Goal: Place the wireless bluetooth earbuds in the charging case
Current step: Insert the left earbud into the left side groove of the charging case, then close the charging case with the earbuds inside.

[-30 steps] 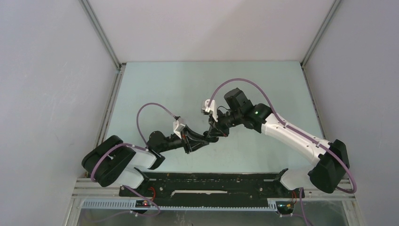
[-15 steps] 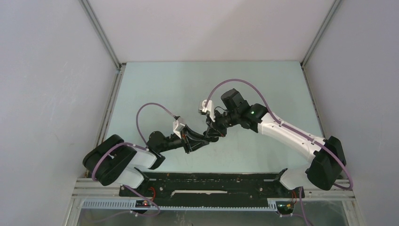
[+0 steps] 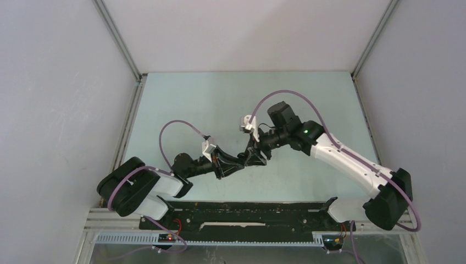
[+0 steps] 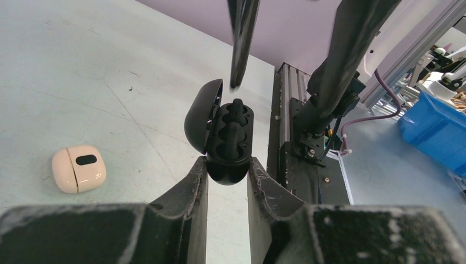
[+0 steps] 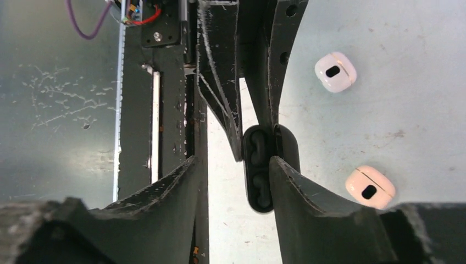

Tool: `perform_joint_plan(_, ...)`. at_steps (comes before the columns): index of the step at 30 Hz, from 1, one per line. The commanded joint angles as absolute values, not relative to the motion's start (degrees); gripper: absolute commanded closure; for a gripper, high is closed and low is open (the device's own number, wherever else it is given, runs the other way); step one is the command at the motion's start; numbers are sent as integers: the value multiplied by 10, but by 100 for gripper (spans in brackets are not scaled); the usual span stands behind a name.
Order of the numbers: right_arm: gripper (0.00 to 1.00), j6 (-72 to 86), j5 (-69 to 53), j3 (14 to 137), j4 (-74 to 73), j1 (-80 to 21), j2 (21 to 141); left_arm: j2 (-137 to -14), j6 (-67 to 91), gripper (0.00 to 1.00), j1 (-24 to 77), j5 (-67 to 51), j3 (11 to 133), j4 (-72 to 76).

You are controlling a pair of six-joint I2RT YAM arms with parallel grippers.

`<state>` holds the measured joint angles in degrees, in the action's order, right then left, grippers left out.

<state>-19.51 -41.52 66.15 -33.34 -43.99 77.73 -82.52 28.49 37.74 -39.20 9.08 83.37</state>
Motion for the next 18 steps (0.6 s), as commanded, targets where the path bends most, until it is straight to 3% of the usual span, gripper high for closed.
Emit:
perform_joint_plan(1,45,-220,-515,682,-378,-392,732,-824,284,100,374,-394,95,862)
perform_joint_plan(7,33,-282,-512,662,-397,-367,754,-828,287,100,376,-399,97,864)
perform_joint_plan(18,31,-300,-510,661,-388,-391,832,-827,287,100,377,-388,94,864)
